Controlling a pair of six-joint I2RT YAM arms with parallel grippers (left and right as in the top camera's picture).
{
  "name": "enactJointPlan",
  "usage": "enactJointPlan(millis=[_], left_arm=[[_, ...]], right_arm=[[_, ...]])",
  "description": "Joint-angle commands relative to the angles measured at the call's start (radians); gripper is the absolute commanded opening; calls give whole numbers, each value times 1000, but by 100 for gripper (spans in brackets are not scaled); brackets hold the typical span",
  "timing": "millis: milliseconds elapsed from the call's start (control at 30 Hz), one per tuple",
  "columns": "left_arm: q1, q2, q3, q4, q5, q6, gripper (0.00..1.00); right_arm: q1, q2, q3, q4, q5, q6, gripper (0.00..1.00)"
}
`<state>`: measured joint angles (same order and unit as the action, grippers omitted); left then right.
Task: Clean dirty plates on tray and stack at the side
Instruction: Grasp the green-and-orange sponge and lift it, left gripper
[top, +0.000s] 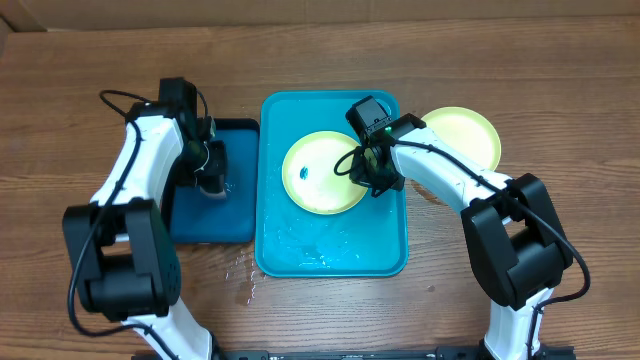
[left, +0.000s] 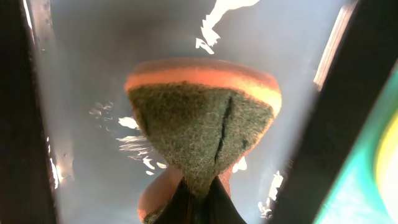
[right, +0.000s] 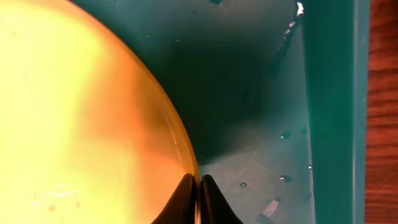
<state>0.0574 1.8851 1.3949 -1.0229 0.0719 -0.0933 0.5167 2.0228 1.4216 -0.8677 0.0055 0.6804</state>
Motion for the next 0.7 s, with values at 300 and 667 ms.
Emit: enactJointPlan(millis=[300,667], left_arm=[[-66,-35,8,-13,22,30,4],[-69,-35,8,-13,22,27,4]], right_arm=[[0,-1,-2,-36,-30,0,19],[16,-1,-2,-48,-26,0,4]])
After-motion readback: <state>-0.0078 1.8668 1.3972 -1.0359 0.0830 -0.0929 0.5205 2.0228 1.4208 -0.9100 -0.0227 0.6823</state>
